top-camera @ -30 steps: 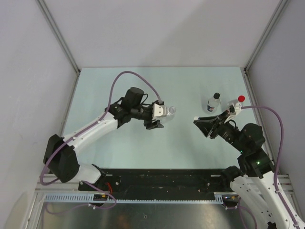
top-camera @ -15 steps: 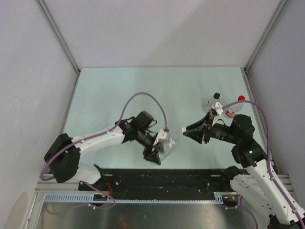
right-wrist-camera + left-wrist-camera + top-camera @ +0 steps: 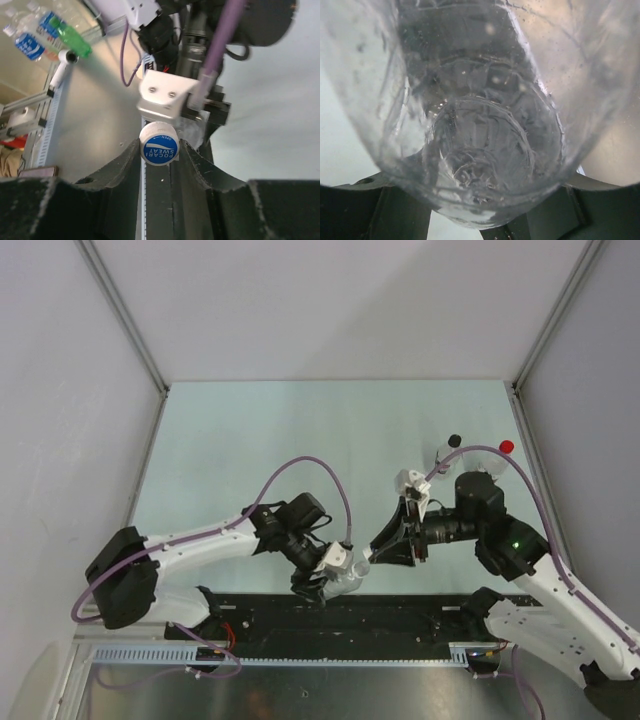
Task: Screw on the bottle caps
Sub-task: Screw the bottle cap onto the plastic bottle.
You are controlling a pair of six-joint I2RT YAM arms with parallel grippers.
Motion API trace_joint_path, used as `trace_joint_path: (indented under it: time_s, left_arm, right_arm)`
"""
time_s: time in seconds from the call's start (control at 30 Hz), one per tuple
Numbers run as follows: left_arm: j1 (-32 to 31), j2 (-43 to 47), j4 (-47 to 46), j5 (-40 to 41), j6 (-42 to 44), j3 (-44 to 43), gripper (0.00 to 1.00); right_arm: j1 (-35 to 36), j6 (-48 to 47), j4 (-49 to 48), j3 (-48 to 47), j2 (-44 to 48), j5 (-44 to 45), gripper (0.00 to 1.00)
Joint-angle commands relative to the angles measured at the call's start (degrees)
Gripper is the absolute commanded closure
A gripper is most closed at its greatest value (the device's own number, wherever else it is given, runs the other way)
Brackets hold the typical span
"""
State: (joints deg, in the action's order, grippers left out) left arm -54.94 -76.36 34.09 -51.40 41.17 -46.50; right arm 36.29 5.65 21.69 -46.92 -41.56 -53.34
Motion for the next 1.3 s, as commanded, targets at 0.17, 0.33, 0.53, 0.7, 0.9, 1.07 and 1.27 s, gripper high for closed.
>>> trace_joint_path:
  time_s: [0.17,0.33,0.53,0.7,0.9,1.07,1.27]
  left_arm:
    - [3.23,-3.68,2.82,-2.42,-2.07,-4.17,0.54]
    - [4.61,-4.03,3.47,-3.07,-1.34,-5.13,0.52]
    - [4.66,-3.36,3.55,-3.66,-0.37,-3.98,0.52]
    - [4.66,-3.29,4.02,-3.69,0.13,-4.05,0.52]
    - [4.55,-3.72,4.63,-3.87,0.64,-4.32,0.52]
    - [4.16,-5.22,4.8,-4.19,0.49,-5.74,0.52]
    - [4.19,-6.38,5.45,-5.31,0.55,-6.95,0.53]
  right_arm:
    - [10.2,-4.15,8.86,-6.63,-2.07,18.15,0.88]
    - [10.4,-5.32,11.09,-7.0,-4.74,21.63,0.88]
    - [11.5,-5.49,10.94,-7.12,-6.54,24.71,0.88]
    - [11.56,-7.75,12.46,-7.7,-6.81,27.28,0.89]
    - [11.61,-8.3,13.18,-8.24,-7.31,27.43,0.88]
    - [11.78,-8.2,11.29,-8.28,-8.3,21.39,0.88]
    - [12.31,-7.74,12.6,-8.76,-9.2,15.77,0.88]
